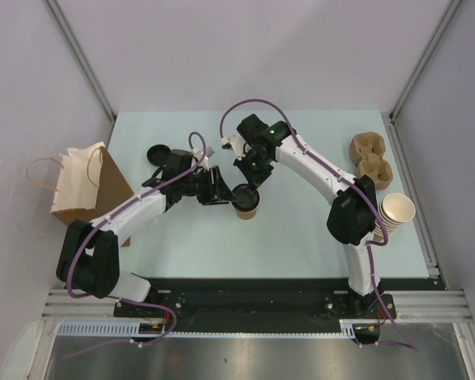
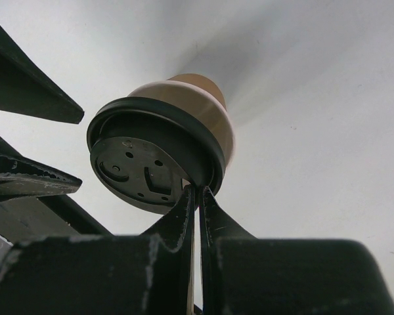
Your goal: Pack the takeout coffee
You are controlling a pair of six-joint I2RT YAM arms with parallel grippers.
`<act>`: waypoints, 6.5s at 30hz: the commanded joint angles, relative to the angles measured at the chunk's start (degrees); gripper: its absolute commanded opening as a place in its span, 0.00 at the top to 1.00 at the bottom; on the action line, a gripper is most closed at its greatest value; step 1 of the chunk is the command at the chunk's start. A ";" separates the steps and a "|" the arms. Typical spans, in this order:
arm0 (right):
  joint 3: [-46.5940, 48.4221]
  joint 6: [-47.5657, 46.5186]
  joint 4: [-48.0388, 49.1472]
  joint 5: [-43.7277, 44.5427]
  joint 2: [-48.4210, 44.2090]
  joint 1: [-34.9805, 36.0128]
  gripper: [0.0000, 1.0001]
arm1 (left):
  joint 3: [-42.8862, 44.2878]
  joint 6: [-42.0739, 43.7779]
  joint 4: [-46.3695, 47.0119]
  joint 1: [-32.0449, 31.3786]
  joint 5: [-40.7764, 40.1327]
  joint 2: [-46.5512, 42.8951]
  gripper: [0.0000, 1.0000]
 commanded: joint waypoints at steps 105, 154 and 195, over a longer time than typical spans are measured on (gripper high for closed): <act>6.84 -1.63 -3.11 -1.63 4.99 -1.10 1.00 | -0.66 1.13 5.44 -0.57 1.36 -0.70 0.50; -23.39 26.32 35.48 -53.57 -10.31 -16.13 0.78 | 2.24 -5.90 21.43 -0.13 18.06 6.94 0.94; -24.97 21.40 30.38 -45.57 7.53 -15.60 0.96 | 1.54 0.41 16.78 3.12 12.62 25.76 1.00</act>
